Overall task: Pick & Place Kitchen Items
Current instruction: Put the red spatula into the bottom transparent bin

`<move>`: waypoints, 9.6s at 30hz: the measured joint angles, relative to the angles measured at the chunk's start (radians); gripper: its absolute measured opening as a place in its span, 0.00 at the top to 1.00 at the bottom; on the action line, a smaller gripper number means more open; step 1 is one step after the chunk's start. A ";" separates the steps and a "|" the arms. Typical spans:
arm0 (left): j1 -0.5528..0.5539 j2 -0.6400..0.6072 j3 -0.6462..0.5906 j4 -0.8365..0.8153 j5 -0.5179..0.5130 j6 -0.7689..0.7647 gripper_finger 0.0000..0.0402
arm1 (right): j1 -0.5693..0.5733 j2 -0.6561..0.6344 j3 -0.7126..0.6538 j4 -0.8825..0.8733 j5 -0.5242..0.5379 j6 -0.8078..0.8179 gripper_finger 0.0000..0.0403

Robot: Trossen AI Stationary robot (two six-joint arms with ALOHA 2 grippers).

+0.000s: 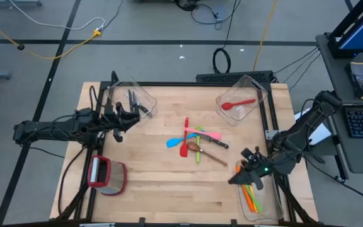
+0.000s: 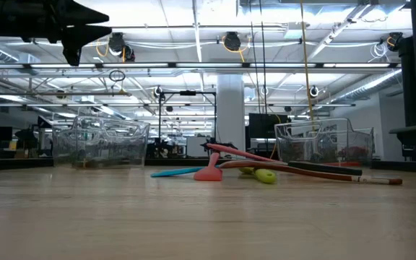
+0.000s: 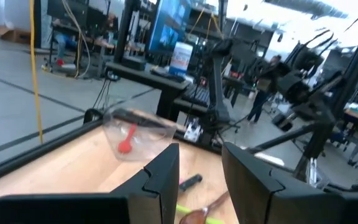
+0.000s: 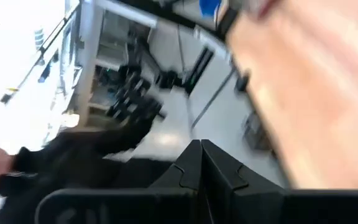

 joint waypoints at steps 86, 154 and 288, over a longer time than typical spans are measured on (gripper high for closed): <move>0.045 1.447 1.263 -0.855 -0.148 0.770 0.69 | -0.506 -0.674 -0.457 -0.181 -0.124 -1.175 1.00; 0.093 1.673 1.261 -0.824 -0.002 1.888 0.69 | -0.506 -0.674 -0.457 -0.181 -0.146 -1.103 1.00; -0.130 1.547 1.124 -0.800 0.006 -0.179 0.69 | -0.506 -0.674 -0.456 -0.190 -0.144 -1.047 1.00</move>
